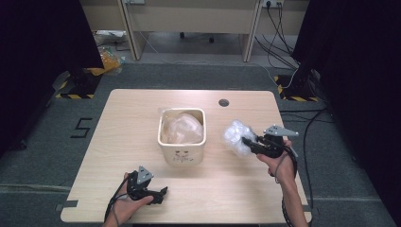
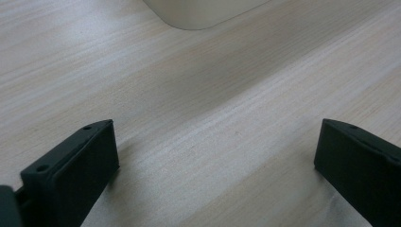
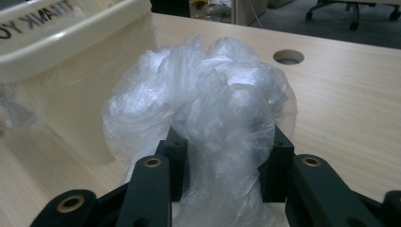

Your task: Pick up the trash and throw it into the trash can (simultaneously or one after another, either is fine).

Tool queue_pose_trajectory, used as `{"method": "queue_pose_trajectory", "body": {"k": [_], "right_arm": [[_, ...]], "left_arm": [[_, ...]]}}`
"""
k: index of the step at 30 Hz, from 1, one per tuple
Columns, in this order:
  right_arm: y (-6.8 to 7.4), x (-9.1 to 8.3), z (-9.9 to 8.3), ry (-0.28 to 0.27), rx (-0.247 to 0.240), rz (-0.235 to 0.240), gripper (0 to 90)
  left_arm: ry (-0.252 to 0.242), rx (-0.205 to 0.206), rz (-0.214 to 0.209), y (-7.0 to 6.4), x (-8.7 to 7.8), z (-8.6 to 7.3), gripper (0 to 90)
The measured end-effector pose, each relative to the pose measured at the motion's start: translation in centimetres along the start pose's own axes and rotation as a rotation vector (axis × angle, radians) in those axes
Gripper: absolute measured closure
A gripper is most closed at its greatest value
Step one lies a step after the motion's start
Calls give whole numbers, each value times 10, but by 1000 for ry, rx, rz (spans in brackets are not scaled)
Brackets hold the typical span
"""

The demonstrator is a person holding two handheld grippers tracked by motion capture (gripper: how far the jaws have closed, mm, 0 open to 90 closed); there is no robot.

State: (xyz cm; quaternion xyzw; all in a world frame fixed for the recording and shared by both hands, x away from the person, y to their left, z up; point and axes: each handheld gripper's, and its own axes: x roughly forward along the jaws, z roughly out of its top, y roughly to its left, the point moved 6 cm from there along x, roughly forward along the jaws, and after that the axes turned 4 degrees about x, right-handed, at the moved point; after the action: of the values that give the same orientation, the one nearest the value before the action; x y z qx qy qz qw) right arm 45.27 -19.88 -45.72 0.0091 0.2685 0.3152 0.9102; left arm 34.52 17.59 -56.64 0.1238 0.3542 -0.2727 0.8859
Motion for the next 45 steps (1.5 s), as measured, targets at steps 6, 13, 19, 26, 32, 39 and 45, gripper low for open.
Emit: {"method": "queue_pose_trajectory", "body": {"k": [6, 13, 19, 26, 32, 39, 45], "right_arm": [[5, -8, 17, -28, -13, 14, 639], [21, -14, 47, -55, -53, 30, 639], [37, -13, 74, -67, -90, 54, 639], [60, -4, 96, -78, -107, 105, 639], [79, 11, 109, -64, -132, 133, 639], [113, 39, 121, -25, -175, 181, 638], [142, 67, 120, 25, -211, 224, 639]], "left_arm": [[0, 0, 0, 0, 0, 0, 0], [0, 0, 0, 0, 0, 0, 0], [2, 2, -1, 0, 0, 0, 0], [-1, 3, 2, 0, 0, 0, 0], [-1, 3, 2, 0, 0, 0, 0], [0, 3, 1, 0, 0, 0, 0], [-1, 3, 1, 0, 0, 0, 0]]}}
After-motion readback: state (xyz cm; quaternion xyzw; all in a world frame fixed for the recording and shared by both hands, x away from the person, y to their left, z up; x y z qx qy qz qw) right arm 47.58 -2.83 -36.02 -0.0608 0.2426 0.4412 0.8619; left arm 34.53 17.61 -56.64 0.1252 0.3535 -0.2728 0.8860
